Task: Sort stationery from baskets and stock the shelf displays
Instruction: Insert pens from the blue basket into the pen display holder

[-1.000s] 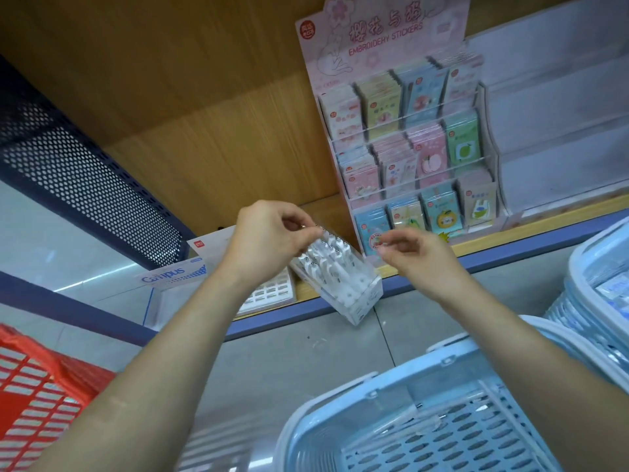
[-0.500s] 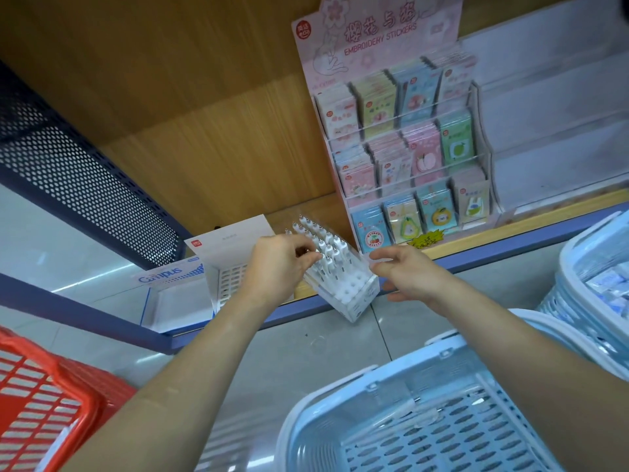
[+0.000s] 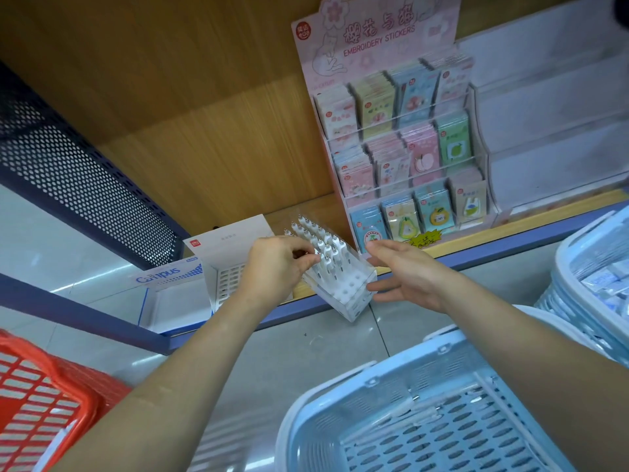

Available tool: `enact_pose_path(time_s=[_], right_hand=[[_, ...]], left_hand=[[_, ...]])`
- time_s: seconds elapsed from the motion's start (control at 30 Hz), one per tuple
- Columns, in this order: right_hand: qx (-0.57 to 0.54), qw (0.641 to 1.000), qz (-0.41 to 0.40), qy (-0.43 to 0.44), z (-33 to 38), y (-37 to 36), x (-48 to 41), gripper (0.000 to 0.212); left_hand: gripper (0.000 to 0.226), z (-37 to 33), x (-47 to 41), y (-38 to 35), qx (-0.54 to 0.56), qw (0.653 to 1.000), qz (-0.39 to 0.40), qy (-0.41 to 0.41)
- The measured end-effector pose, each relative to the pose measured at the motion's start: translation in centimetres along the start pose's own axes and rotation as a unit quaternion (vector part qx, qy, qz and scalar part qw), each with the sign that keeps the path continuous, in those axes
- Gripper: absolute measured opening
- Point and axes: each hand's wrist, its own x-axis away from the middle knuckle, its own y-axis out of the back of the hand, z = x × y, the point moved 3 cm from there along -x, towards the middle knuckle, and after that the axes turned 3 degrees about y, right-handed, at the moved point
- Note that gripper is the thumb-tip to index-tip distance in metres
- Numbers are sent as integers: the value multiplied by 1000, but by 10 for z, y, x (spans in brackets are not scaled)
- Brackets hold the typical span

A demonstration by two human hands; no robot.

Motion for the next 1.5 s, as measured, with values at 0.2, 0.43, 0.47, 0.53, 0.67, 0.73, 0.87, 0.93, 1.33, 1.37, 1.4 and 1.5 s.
enact_pose_path(time_s=[0.2,0.43,0.47,0.53,0.67,0.73,0.87,0.93,1.33,1.37,1.4,1.5], right_hand=[[-18,1000,2,-12,0,1,-6,24],[288,949,-87,91,2,-6,-29,10],[302,945,-92,90,3,-5,-32,5],[278,953,-99,74,4,0,-38,13],[194,972,-122,46,4,4,-44,7],[165,977,-128,37,4,3,-45,13],[106,987,-115,37,7,4,-42,10],[58,992,-107,17,8,2,-37,7],[303,938,60,159,49,29,44,22],[362,914,105,147,50,33,57,31],[416,890,140,121,47,36,67,39],[541,820,181,58,30,42,81,38]], left_hand=[[10,-1,1,-4,-12,999,1,-45],[10,6,3,-18,16,1000,12,-24],[10,8,1,-19,35,999,8,-9],[11,10,-3,-20,48,999,15,12],[10,15,-11,-20,29,998,29,47],[8,18,-14,-21,32,997,18,73],[14,18,-16,-26,-29,998,27,48],[15,18,-17,-27,-68,997,28,16],[8,-23,8,-9,19,973,228,-26],[15,-35,17,-11,5,948,316,-42],[29,-47,29,-14,-26,917,393,-56],[61,-62,59,-29,-121,860,487,-87]])
